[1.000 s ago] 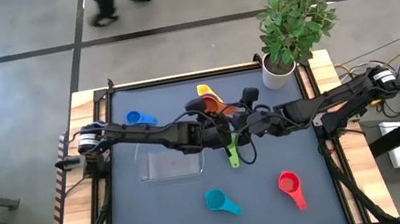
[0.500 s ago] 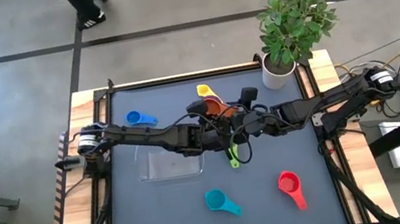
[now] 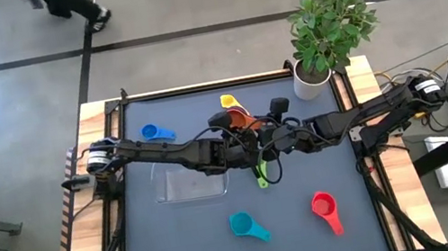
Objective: Nest measuring cups in basket
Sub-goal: Prepare the stacked measuring cups
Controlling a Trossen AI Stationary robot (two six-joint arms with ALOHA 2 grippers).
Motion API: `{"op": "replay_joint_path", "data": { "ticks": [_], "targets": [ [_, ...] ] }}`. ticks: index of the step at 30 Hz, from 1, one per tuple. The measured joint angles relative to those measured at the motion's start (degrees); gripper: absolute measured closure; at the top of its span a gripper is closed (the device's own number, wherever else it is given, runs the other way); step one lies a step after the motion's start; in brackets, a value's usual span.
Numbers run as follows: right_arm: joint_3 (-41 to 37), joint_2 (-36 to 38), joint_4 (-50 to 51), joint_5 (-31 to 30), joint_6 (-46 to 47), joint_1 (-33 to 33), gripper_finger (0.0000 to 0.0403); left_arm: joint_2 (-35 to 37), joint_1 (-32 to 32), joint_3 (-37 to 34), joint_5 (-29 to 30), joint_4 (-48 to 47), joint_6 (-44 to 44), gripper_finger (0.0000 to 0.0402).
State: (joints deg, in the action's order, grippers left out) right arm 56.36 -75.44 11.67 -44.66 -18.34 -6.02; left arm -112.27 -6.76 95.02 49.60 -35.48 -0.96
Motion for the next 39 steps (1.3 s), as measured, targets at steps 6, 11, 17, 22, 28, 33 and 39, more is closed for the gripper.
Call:
{"op": "replay_joint_path", "data": {
  "ticks": [6,11,17,22,28,33,39],
  "targets": [
    [0.0,0.3,0.0,-3.2,0.0,0.0,0.0280,0.1,-0.6,0.7,1.6,0.1,0.4,0.0333],
    [0.0,2.3,0.6,-0.7,3.4,0.0,0.0280,0.6,-2.5,3.1,1.9,-3.3,0.1,0.0274],
    [0.0,5.2,9.0,-1.0,9.7,0.2,0.0280,2.4,-5.0,3.9,1.9,-6.8,-1.8,0.0237],
    [-0.3,8.3,21.8,-0.3,20.0,0.1,0.0280,5.8,-8.0,1.3,2.3,-7.0,-3.1,0.0245],
    [-6.3,13.4,25.7,5.7,29.3,0.1,0.0280,12.1,-9.3,-8.5,2.0,3.3,-1.1,0.0270],
    [-12.4,17.2,25.4,8.5,34.5,0.1,0.0280,21.2,-9.3,-24.1,-5.6,23.4,2.6,0.0286],
    [-18.1,20.0,25.0,10.2,41.1,0.1,0.0280,32.6,-9.0,-43.9,-14.3,56.2,9.4,0.0295]
  ]
}}
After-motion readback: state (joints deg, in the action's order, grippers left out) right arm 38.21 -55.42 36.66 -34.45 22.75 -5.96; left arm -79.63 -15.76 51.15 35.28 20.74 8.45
